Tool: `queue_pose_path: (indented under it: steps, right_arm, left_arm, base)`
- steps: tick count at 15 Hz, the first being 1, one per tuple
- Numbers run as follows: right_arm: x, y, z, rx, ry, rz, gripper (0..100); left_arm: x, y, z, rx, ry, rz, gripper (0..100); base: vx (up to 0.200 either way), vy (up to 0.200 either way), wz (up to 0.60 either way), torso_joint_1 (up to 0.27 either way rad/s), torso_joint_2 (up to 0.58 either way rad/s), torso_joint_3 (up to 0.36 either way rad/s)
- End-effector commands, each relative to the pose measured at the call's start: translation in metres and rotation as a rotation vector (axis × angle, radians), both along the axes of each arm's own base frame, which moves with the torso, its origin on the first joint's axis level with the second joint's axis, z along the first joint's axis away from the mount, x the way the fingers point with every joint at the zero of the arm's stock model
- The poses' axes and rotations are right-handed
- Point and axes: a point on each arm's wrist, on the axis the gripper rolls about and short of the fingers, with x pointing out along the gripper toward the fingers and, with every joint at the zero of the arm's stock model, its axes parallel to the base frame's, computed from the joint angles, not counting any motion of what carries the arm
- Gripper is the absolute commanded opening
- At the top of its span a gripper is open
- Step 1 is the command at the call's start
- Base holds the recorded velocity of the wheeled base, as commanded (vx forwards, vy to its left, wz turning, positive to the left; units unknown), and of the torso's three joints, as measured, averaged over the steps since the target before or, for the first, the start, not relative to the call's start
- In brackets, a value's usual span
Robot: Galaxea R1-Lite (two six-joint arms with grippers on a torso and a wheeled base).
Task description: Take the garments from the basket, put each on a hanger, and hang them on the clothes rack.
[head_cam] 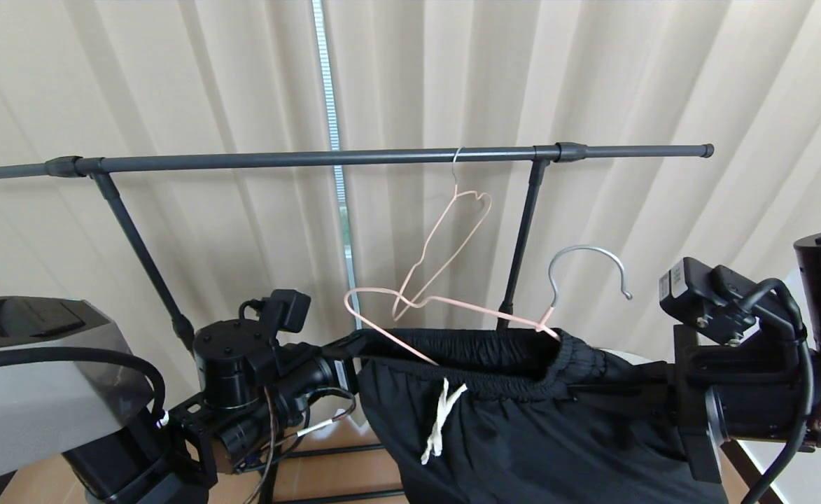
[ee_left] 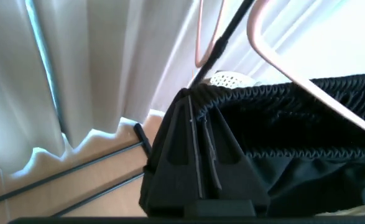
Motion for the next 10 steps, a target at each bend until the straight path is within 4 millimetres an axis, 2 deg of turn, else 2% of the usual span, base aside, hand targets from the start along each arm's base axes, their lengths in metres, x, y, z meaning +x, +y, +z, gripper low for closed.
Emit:
queue_pose_path:
  steps: [1,10]
  right_arm:
    - [-0.002,-0.001,-0.002,-0.006,0.005,-0.002,0]
    - [-0.005,0.009,-0.017,-0.070,0.041,0.025,0]
  left_arm:
    - [0.006,0.006,0.004,-0.008,-0.016,0.028,0]
    - [0.007,0.021,0.024,-0.031,-0.077,0.032,0]
  base:
    - [0.000,0.000,0.00,0.000,0.00,0.000]
    - [0.000,0.000,0.00,0.000,0.00,0.000]
